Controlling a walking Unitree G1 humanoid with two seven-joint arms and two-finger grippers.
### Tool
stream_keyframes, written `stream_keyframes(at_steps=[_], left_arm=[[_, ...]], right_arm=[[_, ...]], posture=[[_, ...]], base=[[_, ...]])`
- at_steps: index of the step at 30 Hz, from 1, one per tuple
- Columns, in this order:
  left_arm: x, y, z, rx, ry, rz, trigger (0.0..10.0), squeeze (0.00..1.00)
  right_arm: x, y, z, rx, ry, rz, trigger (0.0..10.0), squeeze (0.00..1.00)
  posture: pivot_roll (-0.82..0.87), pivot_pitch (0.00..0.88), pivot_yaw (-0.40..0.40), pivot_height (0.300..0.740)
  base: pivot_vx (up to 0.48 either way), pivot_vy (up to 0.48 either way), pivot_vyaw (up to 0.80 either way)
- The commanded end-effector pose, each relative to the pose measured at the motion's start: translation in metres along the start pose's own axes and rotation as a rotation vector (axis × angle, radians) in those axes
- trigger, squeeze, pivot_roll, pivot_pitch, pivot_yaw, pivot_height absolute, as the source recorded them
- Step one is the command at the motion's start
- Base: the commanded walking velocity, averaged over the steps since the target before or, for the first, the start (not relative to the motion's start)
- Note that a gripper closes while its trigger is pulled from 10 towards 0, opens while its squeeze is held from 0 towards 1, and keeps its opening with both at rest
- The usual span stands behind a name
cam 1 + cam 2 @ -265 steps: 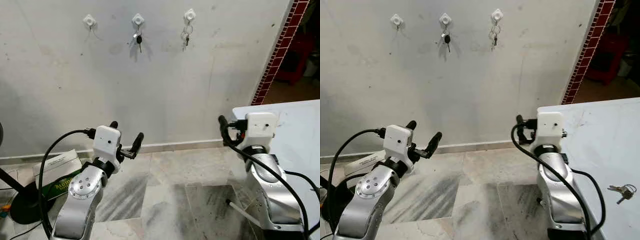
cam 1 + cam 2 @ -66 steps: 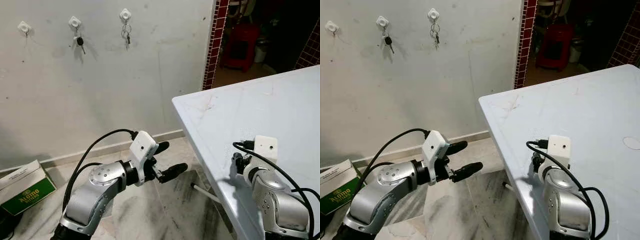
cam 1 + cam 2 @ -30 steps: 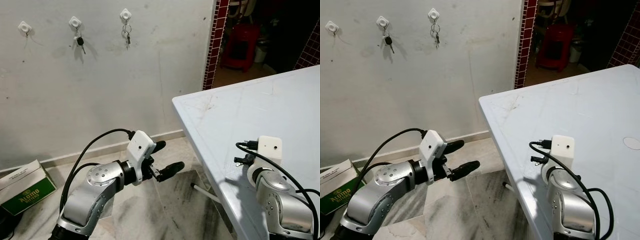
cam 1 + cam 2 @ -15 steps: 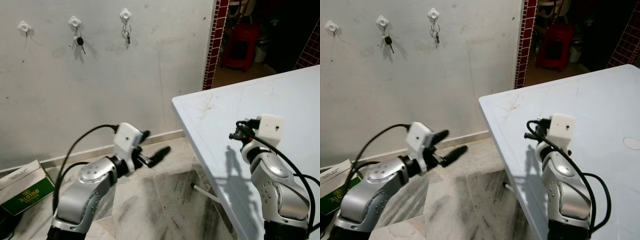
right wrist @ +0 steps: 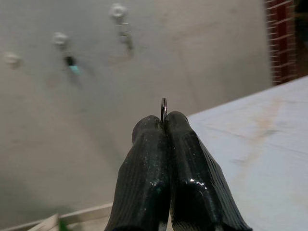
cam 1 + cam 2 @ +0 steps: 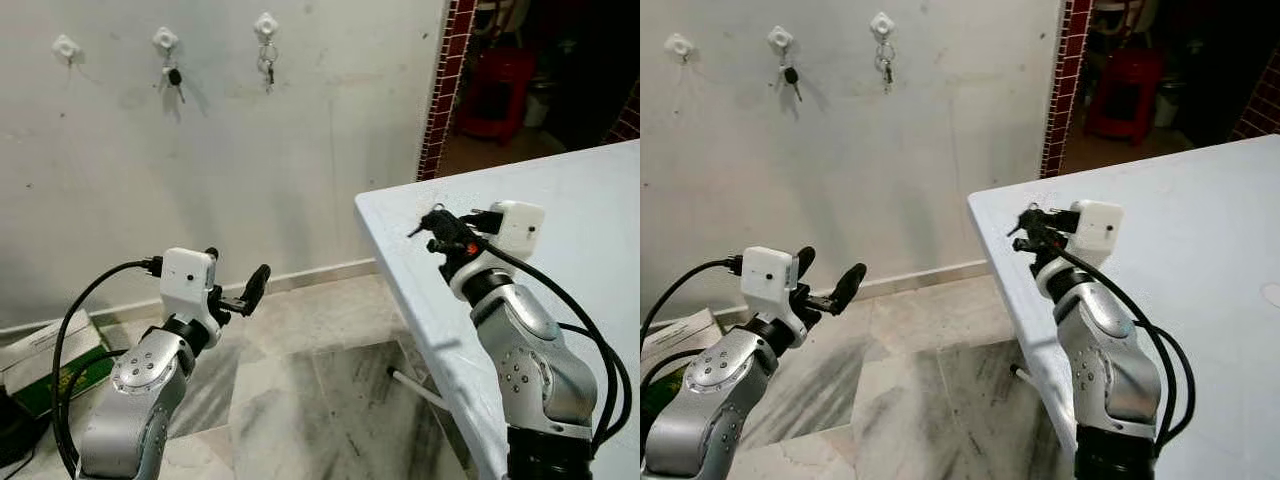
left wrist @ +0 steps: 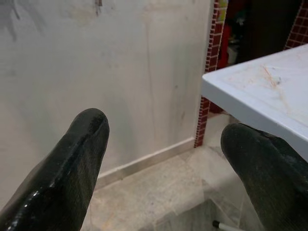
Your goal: Hang keys on a hook
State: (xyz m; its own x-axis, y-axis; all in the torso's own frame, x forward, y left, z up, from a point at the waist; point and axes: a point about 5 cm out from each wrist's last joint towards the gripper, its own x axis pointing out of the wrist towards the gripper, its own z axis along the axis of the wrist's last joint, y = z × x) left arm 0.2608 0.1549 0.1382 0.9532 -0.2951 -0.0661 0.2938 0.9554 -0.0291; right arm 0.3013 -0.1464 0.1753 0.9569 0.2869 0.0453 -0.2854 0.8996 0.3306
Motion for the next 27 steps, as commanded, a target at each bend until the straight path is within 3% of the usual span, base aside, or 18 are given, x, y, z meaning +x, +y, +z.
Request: stream_keyframes(at_steps=[1, 4, 7, 12, 27], left_arm=[[0.000, 0.002, 0.008, 0.031, -0.038, 0.026, 10.0, 0.00], [0.000, 0.004, 0.010, 0.048, -0.046, 0.040, 10.0, 0.00], [-0.001, 0.013, 0.010, 0.093, -0.054, 0.122, 10.0, 0.00], [-0.004, 0.016, 0.006, 0.084, -0.039, 0.163, 10.0, 0.00], [-0.002, 0.015, 0.007, 0.094, -0.047, 0.192, 10.0, 0.00]], right_arm=[[0.003, 0.003, 0.002, 0.006, -0.002, 0.027, 10.0, 0.00], [0.003, 0.003, 0.001, 0.004, -0.001, 0.023, 10.0, 0.00], [0.002, -0.001, 0.001, -0.043, 0.001, -0.020, 10.0, 0.00], [-0.002, 0.002, -0.004, -0.102, 0.003, -0.044, 10.0, 0.00], [-0.002, 0.009, -0.008, -0.132, 0.008, -0.037, 10.0, 0.00]], posture=[[0.08, 0.000, 0.059, 0.740], [0.08, 0.000, 0.059, 0.740], [0.07, 0.000, 0.063, 0.740], [0.07, 0.000, 0.063, 0.740], [0.07, 0.000, 0.065, 0.740]], base=[[0.000, 0.000, 0.00], [0.000, 0.000, 0.00], [0.000, 0.000, 0.00], [0.000, 0.000, 0.00], [0.000, 0.000, 0.00]])
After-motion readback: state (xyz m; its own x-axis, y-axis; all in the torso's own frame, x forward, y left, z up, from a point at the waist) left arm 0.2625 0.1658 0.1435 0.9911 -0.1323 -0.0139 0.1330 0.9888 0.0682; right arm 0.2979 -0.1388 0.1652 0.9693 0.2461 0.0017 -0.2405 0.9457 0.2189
